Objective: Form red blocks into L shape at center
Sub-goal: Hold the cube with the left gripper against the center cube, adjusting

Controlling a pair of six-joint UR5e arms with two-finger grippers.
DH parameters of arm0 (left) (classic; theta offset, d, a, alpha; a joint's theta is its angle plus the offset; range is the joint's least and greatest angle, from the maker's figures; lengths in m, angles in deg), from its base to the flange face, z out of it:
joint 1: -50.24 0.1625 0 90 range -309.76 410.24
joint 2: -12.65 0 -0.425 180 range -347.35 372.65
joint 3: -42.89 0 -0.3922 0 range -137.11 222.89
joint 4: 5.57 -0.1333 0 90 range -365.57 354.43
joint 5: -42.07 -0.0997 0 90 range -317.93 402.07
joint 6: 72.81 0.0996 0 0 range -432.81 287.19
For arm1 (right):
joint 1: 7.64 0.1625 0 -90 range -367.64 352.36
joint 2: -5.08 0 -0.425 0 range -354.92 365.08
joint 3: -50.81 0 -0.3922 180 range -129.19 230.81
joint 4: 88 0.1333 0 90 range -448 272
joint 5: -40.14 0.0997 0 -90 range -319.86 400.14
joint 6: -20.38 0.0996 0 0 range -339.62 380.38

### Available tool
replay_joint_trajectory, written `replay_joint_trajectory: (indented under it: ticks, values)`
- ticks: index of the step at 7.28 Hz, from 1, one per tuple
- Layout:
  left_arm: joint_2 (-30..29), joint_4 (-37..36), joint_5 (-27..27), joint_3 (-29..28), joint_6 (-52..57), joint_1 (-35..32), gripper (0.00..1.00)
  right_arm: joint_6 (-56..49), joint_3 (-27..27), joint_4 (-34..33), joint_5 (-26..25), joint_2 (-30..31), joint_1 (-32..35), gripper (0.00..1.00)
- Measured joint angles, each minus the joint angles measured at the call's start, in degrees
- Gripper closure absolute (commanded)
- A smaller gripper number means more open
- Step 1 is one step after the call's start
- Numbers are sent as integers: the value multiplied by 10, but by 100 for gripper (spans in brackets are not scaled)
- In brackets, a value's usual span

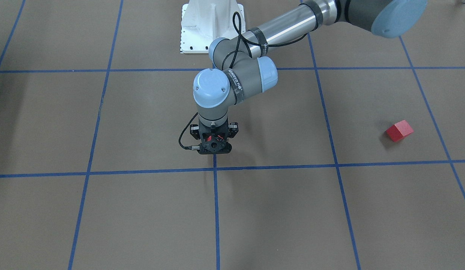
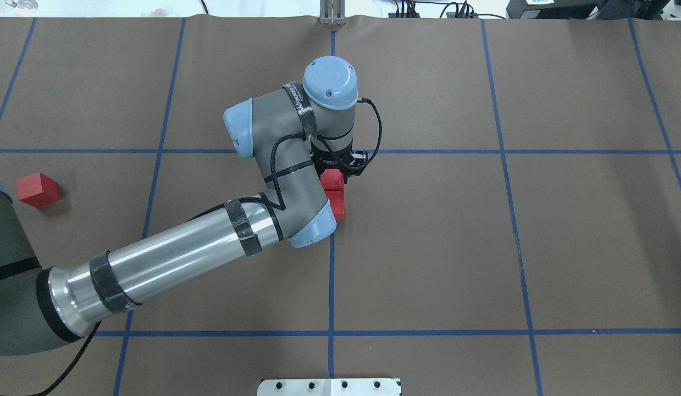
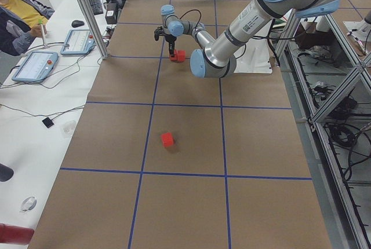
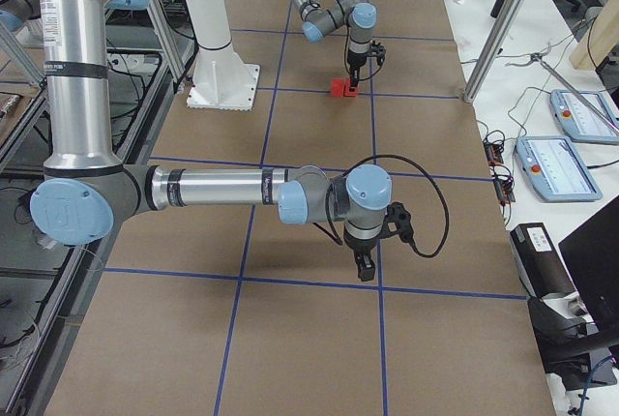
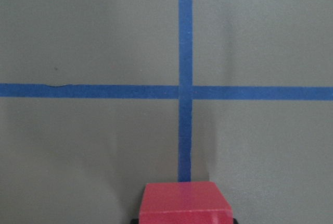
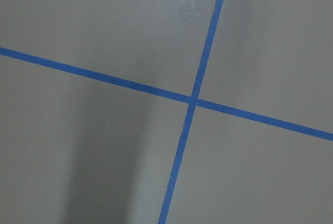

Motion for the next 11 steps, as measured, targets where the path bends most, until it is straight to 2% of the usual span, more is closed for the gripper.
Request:
replay_joint_trajectory:
  ticks: [3, 7, 11]
  values:
    - [0, 0, 0, 0, 0, 1, 53, 0, 0, 0, 0, 0, 0, 0]
    - [0, 0, 0, 0, 1, 3, 52, 8, -1, 0, 1, 0, 0, 0]
    - [0, -1, -1, 0, 1, 3, 44, 9, 0, 1, 0, -1, 0, 0]
